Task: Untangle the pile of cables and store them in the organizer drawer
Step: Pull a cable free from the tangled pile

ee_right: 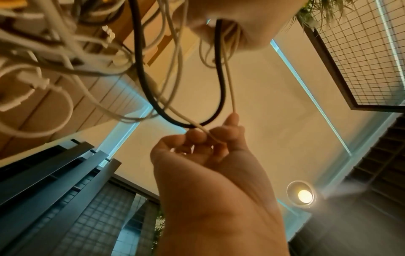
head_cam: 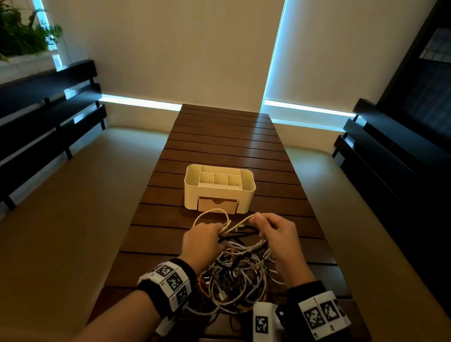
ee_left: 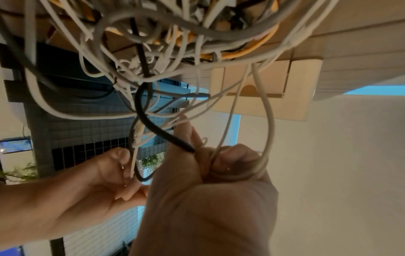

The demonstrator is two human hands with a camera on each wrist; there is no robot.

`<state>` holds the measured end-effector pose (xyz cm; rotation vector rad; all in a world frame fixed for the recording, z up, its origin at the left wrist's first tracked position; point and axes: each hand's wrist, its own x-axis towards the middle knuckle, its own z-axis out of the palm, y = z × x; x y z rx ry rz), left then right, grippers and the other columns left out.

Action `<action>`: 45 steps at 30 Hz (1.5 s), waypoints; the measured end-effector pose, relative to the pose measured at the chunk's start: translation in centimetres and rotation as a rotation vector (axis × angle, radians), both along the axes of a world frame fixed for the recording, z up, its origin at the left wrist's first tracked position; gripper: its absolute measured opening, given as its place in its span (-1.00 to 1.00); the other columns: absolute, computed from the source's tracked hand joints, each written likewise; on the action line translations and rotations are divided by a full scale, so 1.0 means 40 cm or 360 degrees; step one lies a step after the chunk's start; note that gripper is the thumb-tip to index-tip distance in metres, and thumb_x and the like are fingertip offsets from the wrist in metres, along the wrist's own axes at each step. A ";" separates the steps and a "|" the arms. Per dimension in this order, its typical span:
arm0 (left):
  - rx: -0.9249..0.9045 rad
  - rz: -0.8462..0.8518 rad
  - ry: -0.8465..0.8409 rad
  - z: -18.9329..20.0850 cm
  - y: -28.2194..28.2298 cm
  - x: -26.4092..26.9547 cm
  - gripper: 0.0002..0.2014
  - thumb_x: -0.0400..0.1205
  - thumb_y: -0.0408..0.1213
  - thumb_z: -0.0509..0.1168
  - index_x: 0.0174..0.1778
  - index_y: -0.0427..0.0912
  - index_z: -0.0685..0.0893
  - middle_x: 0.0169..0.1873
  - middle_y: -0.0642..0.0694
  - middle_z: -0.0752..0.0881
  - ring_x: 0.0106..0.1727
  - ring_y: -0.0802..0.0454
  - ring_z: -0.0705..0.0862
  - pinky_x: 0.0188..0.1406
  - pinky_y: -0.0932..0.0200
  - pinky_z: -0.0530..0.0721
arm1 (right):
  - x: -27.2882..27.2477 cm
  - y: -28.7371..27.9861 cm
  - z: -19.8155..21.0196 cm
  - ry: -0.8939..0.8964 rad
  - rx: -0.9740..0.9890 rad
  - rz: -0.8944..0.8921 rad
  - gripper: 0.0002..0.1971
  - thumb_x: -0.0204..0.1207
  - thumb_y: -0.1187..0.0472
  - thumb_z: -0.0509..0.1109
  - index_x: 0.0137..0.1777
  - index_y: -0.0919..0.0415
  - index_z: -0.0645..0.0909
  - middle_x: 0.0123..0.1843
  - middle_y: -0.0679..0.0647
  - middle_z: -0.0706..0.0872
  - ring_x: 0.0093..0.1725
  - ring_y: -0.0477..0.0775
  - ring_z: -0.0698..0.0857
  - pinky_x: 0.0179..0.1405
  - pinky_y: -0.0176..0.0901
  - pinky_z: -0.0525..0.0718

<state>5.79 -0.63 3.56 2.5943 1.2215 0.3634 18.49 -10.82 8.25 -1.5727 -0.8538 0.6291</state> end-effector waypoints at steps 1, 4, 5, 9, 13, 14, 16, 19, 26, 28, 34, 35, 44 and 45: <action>0.0035 0.0007 -0.0046 -0.006 0.003 0.002 -0.66 0.55 0.07 0.35 0.17 0.03 0.57 -0.11 -0.02 0.74 0.00 -0.02 0.69 -0.22 0.11 0.62 | -0.005 0.003 -0.002 0.0101 0.0092 -0.0058 -0.78 0.58 0.18 0.31 -0.22 0.08 0.75 -0.35 0.14 0.66 -0.25 0.17 0.60 -0.06 -0.07 0.61; -0.0194 -0.0123 -0.0470 -0.008 0.008 0.001 -0.23 0.37 0.13 0.50 0.47 0.10 0.34 -0.19 0.03 0.68 -0.13 0.08 0.65 -0.23 0.19 0.63 | -0.010 0.003 0.006 0.0463 0.0370 -0.0144 -0.76 0.61 0.17 0.22 -0.19 0.16 0.70 -0.31 0.03 0.73 -0.20 0.05 0.65 -0.10 -0.21 0.64; -0.0369 -0.0243 -0.0687 -0.004 0.007 -0.001 -0.14 0.33 0.07 0.57 0.50 0.13 0.30 -0.30 0.09 0.60 -0.26 0.18 0.59 -0.28 0.31 0.60 | -0.007 0.002 0.014 0.0587 0.0458 -0.0150 -0.76 0.60 0.15 0.20 -0.16 0.18 0.67 -0.44 -0.04 0.66 -0.32 -0.03 0.60 -0.25 -0.26 0.59; -0.0822 -0.0493 -0.1227 0.005 0.004 -0.017 -0.25 0.44 -0.20 0.53 0.45 0.36 0.31 -0.52 0.13 0.35 -0.49 0.21 0.32 -0.42 0.36 0.42 | 0.019 -0.003 0.048 0.0921 0.0800 -0.0080 -0.73 0.48 0.02 0.20 -0.09 0.20 0.61 -0.63 -0.09 0.32 -0.65 -0.15 0.28 -0.63 -0.35 0.26; -0.0746 -0.0129 -0.1638 0.049 0.013 -0.030 -0.87 0.72 -0.22 0.12 0.03 0.00 0.57 -0.39 0.09 0.51 -0.46 0.25 0.42 -0.36 0.29 0.48 | 0.036 -0.009 0.055 0.1055 0.0890 0.0055 -0.70 0.49 0.01 0.14 -0.03 0.19 0.59 -0.62 -0.08 0.30 -0.70 -0.17 0.20 -0.65 -0.34 0.08; -0.0758 -0.0059 -0.1701 0.066 0.021 -0.038 -0.81 0.74 -0.22 0.06 -0.09 -0.07 0.56 -0.40 0.05 0.51 -0.46 0.26 0.44 -0.37 0.31 0.47 | 0.037 -0.012 0.051 0.1037 0.0821 0.0084 -0.70 0.52 0.03 0.13 -0.03 0.20 0.60 -0.62 -0.08 0.30 -0.71 -0.18 0.19 -0.67 -0.34 0.08; -0.0748 -0.0029 -0.1719 0.096 0.050 -0.059 -0.72 0.75 -0.22 0.03 -0.24 -0.13 0.52 -0.43 -0.01 0.54 -0.47 0.28 0.48 -0.37 0.36 0.49 | 0.030 -0.018 0.035 0.0881 0.0567 0.0123 -0.69 0.63 0.10 0.09 -0.06 0.22 0.63 -0.61 -0.07 0.30 -0.70 -0.18 0.20 -0.72 -0.36 0.10; -0.0478 -0.0001 -0.1429 0.133 0.088 -0.095 -0.71 0.67 -0.07 0.20 -0.34 -0.11 0.51 -0.44 -0.01 0.56 -0.47 0.25 0.47 -0.34 0.21 0.49 | 0.012 -0.013 0.003 0.0542 0.0049 0.0007 -0.68 0.69 0.17 0.08 -0.10 0.24 0.64 -0.60 -0.07 0.27 -0.69 -0.18 0.18 -0.75 -0.40 0.14; -0.0166 0.0340 -0.1660 0.207 0.145 -0.176 -0.66 0.71 0.00 0.13 -0.30 -0.13 0.48 -0.40 -0.04 0.53 -0.37 0.05 0.46 -0.32 0.07 0.47 | 0.027 0.015 -0.064 0.0704 -0.0097 -0.0740 -0.75 0.69 0.19 0.08 -0.07 0.27 0.55 -0.54 -0.01 0.27 -0.78 -0.21 0.19 -0.81 -0.39 0.15; -0.0132 0.0456 -0.1796 0.217 0.159 -0.194 -0.67 0.76 -0.06 0.04 -0.30 -0.01 0.53 -0.41 -0.03 0.60 -0.37 0.07 0.51 -0.30 0.07 0.48 | 0.033 0.011 -0.065 0.0687 -0.0148 -0.0725 -0.77 0.67 0.21 0.09 -0.05 0.27 0.56 -0.53 0.00 0.29 -0.75 -0.20 0.21 -0.81 -0.38 0.15; 0.0182 0.0570 -0.1182 0.225 0.153 -0.190 -0.62 0.75 -0.02 0.01 0.10 -0.06 0.72 -0.17 -0.09 0.69 -0.07 -0.03 0.57 -0.03 -0.02 0.55 | -0.050 0.017 -0.036 -0.0079 -0.0969 0.0568 -0.77 0.58 0.13 0.28 -0.14 0.17 0.76 -0.32 -0.01 0.64 -0.34 -0.09 0.57 -0.37 -0.33 0.47; 0.0124 0.0539 -0.1245 0.221 0.151 -0.186 -0.62 0.74 -0.01 0.03 0.06 -0.06 0.73 -0.31 -0.07 0.68 -0.22 0.00 0.60 -0.17 0.04 0.58 | -0.064 0.026 -0.042 -0.0288 -0.1088 0.0731 -0.68 0.58 0.00 0.28 -0.16 0.16 0.78 -0.23 -0.01 0.71 -0.23 -0.09 0.63 -0.24 -0.31 0.53; -0.0354 0.0147 -0.0995 0.112 0.126 -0.171 -0.61 0.73 -0.03 0.07 -0.18 -0.07 0.75 -0.47 0.00 0.63 -0.37 0.07 0.56 -0.35 0.17 0.44 | -0.110 0.152 -0.099 -0.1439 -0.0922 0.0363 -0.65 0.64 -0.02 0.12 0.23 0.16 0.58 0.23 0.11 0.59 0.27 0.13 0.51 0.26 0.03 0.53; -0.0383 0.0150 -0.0961 0.101 0.123 -0.169 -0.62 0.74 -0.02 0.07 -0.16 -0.06 0.75 -0.49 0.01 0.61 -0.38 0.06 0.56 -0.33 0.13 0.46 | -0.112 0.173 -0.115 -0.1442 -0.0925 0.0492 -0.63 0.64 0.02 0.14 0.35 0.16 0.51 0.31 0.12 0.57 0.35 0.14 0.47 0.34 0.04 0.49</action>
